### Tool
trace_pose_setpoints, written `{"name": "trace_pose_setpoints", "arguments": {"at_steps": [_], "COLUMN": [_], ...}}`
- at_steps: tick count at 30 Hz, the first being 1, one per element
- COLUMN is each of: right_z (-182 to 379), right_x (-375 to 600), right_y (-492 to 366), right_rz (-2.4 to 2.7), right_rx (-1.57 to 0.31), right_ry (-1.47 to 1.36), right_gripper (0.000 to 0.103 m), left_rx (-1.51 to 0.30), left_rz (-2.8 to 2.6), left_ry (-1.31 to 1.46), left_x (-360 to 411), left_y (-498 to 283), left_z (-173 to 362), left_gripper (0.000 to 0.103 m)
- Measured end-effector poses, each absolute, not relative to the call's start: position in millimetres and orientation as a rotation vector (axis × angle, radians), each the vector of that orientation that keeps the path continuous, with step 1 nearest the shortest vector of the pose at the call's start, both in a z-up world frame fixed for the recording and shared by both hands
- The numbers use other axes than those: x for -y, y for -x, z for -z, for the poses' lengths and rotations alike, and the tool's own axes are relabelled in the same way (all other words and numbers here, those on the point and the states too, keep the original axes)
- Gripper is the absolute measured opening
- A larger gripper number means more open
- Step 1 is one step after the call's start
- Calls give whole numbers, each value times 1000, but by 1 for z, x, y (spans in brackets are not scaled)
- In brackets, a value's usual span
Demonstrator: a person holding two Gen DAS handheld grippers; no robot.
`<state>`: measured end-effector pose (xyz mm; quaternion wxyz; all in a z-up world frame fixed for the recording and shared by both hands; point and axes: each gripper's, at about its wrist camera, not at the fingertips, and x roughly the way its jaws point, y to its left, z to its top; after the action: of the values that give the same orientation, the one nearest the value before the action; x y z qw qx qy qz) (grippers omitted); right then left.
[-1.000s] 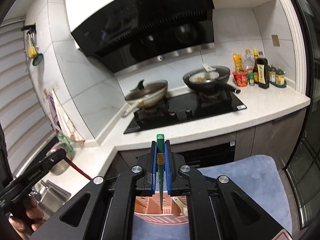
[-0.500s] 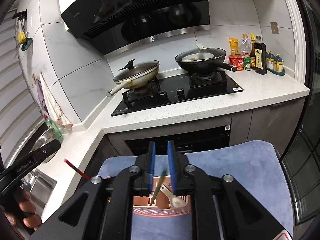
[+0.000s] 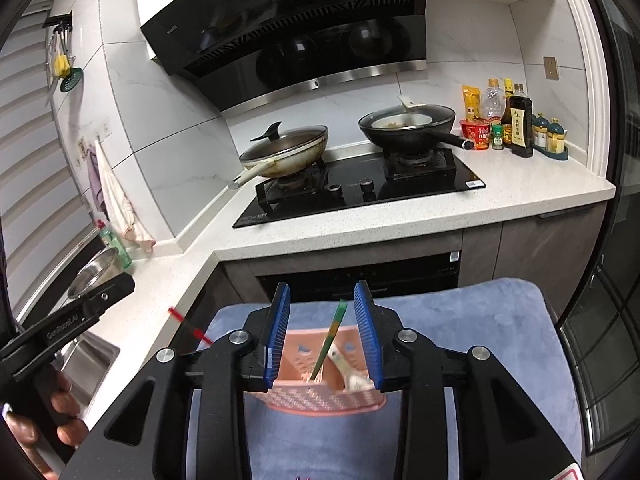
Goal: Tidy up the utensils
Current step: 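Open both tools to release the chopsticks in the caddy, then move both tools back to the chopsticks and close the right tool on a dark-red chopstick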
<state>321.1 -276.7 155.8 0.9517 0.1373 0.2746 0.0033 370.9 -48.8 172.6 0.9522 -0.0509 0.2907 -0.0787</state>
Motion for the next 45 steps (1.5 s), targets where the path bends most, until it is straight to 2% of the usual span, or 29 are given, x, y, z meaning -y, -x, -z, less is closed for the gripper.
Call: {"name": "trace_pose_setpoints", "arguments": {"at_steps": [14, 31, 45], "right_z": [-137, -110, -37], "right_x": [259, 238, 223], "right_y": [-255, -184, -107], "right_rz": [-41, -55, -23], "right_rx": [-601, -640, -769], "right_ry": [-238, -177, -94], "right_gripper": [33, 33, 33], "left_rx": [-596, -645, -755], "left_rz": [146, 124, 112], "left_ry": [57, 28, 3], "left_x": [41, 27, 13], "left_y": [-315, -256, -200], "left_z": [-163, -127, -59], "left_gripper": [53, 53, 53]}}
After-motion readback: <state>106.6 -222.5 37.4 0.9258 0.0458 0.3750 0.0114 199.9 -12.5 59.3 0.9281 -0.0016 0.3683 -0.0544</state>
